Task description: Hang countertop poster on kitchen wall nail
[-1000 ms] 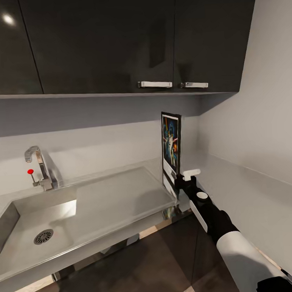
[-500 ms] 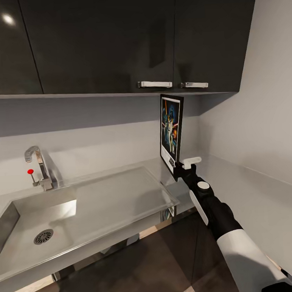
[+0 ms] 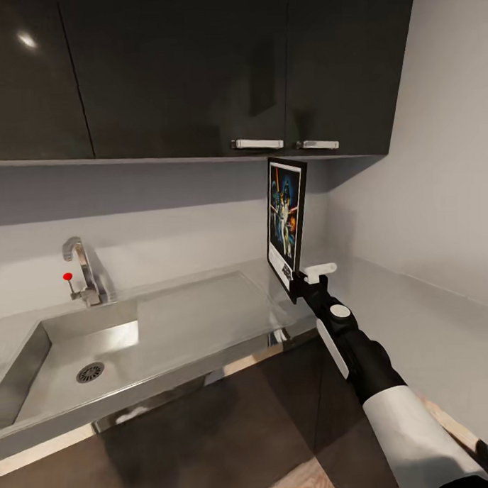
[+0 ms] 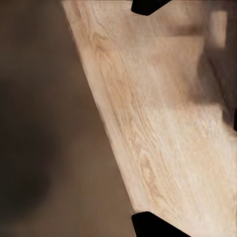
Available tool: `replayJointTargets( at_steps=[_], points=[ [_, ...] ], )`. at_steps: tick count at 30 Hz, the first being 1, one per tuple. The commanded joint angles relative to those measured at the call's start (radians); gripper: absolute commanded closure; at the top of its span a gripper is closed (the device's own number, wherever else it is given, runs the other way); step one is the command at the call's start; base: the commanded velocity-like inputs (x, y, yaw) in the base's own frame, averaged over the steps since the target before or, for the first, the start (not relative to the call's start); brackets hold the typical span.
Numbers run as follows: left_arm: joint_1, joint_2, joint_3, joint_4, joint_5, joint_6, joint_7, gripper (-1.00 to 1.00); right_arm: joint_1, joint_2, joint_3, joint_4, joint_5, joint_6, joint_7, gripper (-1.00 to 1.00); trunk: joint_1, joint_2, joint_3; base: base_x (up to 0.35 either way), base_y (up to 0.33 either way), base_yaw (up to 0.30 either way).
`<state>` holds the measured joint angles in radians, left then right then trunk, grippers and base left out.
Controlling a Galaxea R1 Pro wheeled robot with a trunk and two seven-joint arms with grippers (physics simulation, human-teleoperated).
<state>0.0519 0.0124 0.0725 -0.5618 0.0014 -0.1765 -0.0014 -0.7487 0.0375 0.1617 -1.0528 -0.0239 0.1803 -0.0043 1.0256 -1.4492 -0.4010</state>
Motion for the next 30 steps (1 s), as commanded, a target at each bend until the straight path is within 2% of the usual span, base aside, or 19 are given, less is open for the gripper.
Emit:
replayJointTargets(
  at_steps=[1, 7, 12, 23, 30],
  points=[
    [0.0, 0.0, 0.001, -0.001, 0.0, -0.001, 0.0, -1.0, 0.0, 0.0, 0.001, -0.062, -0.002, 0.003, 0.001, 1.0, -0.001, -0.001, -0.001, -0.333, 0.0, 0.0],
    [0.0, 0.0, 0.001, -0.002, 0.0, -0.001, 0.0, -1.0, 0.001, -0.001, 0.001, -0.064, -0.002, 0.002, 0.002, 1.0, -0.001, -0.001, -0.001, -0.336, 0.0, 0.0],
    [0.0, 0.0, 0.001, -0.003, 0.0, -0.001, 0.0, -1.0, 0.029, -0.001, 0.002, -0.084, -0.002, 0.002, 0.003, 1.0, -0.001, -0.001, -0.001, -0.337, 0.0, 0.0],
    [0.0, 0.0, 0.001, -0.003, 0.0, -0.001, 0.0, -1.0, 0.103, -0.001, 0.004, -0.134, -0.002, 0.002, 0.005, 1.0, -0.001, -0.001, -0.001, -0.337, 0.0, 0.0],
    [0.0, 0.001, 0.001, -0.003, 0.0, -0.001, 0.0, -1.0, 0.181, -0.002, 0.004, -0.189, -0.001, 0.001, 0.065, 1.0, -0.001, -0.001, -0.001, -0.337, 0.0, 0.0]
  ],
)
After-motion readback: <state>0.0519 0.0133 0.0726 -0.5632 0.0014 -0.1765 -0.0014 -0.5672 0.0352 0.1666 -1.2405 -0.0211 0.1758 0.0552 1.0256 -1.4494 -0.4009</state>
